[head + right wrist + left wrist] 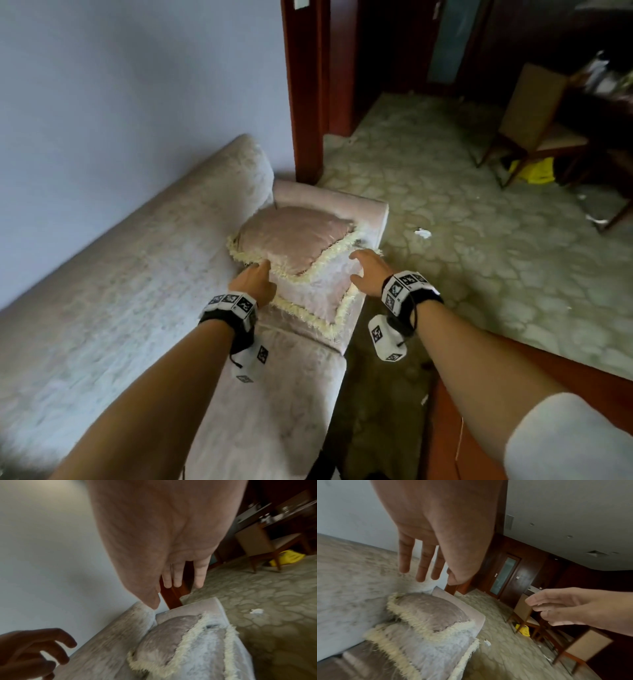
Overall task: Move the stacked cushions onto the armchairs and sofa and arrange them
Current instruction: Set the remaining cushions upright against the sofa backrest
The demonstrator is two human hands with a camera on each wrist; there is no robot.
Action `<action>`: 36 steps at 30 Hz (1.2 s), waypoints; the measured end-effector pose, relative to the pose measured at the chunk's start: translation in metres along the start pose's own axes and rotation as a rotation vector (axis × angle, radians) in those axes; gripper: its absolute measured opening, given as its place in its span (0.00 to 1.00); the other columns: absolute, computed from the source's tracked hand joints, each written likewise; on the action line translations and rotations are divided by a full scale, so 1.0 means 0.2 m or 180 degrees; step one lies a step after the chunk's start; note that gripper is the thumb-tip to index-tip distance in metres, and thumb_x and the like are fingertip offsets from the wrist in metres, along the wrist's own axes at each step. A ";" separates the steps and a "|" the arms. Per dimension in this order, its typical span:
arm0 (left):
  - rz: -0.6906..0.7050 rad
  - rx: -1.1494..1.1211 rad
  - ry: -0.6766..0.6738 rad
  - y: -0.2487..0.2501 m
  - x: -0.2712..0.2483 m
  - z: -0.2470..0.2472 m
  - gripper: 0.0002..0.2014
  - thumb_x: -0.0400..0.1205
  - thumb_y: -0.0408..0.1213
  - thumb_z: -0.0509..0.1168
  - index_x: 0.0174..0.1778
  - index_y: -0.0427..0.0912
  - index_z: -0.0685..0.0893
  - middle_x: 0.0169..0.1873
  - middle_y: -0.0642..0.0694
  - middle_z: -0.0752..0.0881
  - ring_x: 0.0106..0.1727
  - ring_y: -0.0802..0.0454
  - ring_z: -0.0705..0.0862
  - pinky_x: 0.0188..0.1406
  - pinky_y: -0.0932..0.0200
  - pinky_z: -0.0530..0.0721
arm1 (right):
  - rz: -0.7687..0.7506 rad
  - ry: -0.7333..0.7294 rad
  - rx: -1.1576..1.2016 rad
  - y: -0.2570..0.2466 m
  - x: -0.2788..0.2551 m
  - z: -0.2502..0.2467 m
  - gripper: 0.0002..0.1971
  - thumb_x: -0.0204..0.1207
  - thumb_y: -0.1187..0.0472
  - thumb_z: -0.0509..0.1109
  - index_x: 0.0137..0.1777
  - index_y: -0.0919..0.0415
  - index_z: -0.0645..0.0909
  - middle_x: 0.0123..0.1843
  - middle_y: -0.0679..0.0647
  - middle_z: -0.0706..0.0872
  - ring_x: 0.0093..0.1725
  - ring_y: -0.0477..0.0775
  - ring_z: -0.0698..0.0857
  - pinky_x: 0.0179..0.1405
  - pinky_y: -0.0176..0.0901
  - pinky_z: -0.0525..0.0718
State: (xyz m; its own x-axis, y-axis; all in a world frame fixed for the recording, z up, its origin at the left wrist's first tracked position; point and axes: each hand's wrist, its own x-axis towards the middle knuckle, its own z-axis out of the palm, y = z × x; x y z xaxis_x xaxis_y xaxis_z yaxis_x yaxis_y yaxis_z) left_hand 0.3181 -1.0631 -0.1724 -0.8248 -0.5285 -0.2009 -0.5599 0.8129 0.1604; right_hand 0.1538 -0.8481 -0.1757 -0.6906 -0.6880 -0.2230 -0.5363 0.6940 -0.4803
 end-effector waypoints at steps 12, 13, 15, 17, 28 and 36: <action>0.0584 0.0148 -0.0094 0.49 0.44 0.03 0.22 0.83 0.39 0.59 0.73 0.41 0.67 0.65 0.39 0.79 0.59 0.38 0.82 0.55 0.44 0.82 | 0.0627 0.0251 0.0175 0.51 0.15 -0.18 0.27 0.80 0.59 0.68 0.78 0.54 0.68 0.80 0.56 0.69 0.77 0.61 0.71 0.75 0.56 0.72; 0.0579 0.0141 -0.0077 0.50 0.49 0.03 0.23 0.83 0.38 0.59 0.74 0.41 0.66 0.66 0.39 0.79 0.60 0.38 0.82 0.56 0.44 0.82 | 0.0607 0.0252 0.0158 0.52 0.19 -0.19 0.26 0.80 0.59 0.68 0.78 0.54 0.68 0.79 0.56 0.70 0.76 0.61 0.72 0.74 0.56 0.74; 0.0555 0.0099 -0.0061 0.51 0.59 0.03 0.24 0.82 0.37 0.59 0.76 0.40 0.65 0.67 0.38 0.78 0.63 0.37 0.81 0.58 0.44 0.80 | 0.0543 0.0270 0.0096 0.53 0.29 -0.22 0.25 0.80 0.60 0.68 0.76 0.55 0.69 0.77 0.57 0.72 0.74 0.61 0.74 0.71 0.56 0.76; 0.0554 0.0063 -0.0080 0.52 0.70 0.03 0.25 0.83 0.36 0.60 0.76 0.39 0.65 0.68 0.36 0.77 0.65 0.36 0.80 0.59 0.45 0.80 | 0.0485 0.0253 0.0113 0.54 0.38 -0.23 0.24 0.80 0.62 0.67 0.76 0.55 0.70 0.77 0.57 0.72 0.74 0.61 0.74 0.71 0.56 0.76; 0.0296 -0.0048 -0.0193 0.53 1.39 0.17 0.22 0.80 0.38 0.62 0.70 0.42 0.70 0.63 0.38 0.81 0.59 0.38 0.82 0.56 0.41 0.83 | 0.0339 -0.0054 0.0019 0.70 1.07 -0.35 0.24 0.80 0.67 0.66 0.76 0.58 0.71 0.72 0.58 0.75 0.70 0.60 0.75 0.62 0.47 0.76; 0.0147 -0.0013 -0.0446 0.54 1.65 0.23 0.22 0.80 0.49 0.64 0.67 0.43 0.71 0.59 0.39 0.81 0.56 0.38 0.83 0.56 0.38 0.83 | 0.0261 -0.0426 -0.0254 0.82 1.43 -0.31 0.27 0.78 0.65 0.67 0.78 0.56 0.69 0.79 0.56 0.69 0.77 0.61 0.70 0.73 0.55 0.75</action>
State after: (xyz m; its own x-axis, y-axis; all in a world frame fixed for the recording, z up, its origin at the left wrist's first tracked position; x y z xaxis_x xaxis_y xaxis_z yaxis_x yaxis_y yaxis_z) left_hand -0.0109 -1.1392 -0.2670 -0.8309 -0.4510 -0.3260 -0.5221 0.8344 0.1765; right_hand -0.1616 -0.9178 -0.2647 -0.6657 -0.6468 -0.3721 -0.5213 0.7599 -0.3883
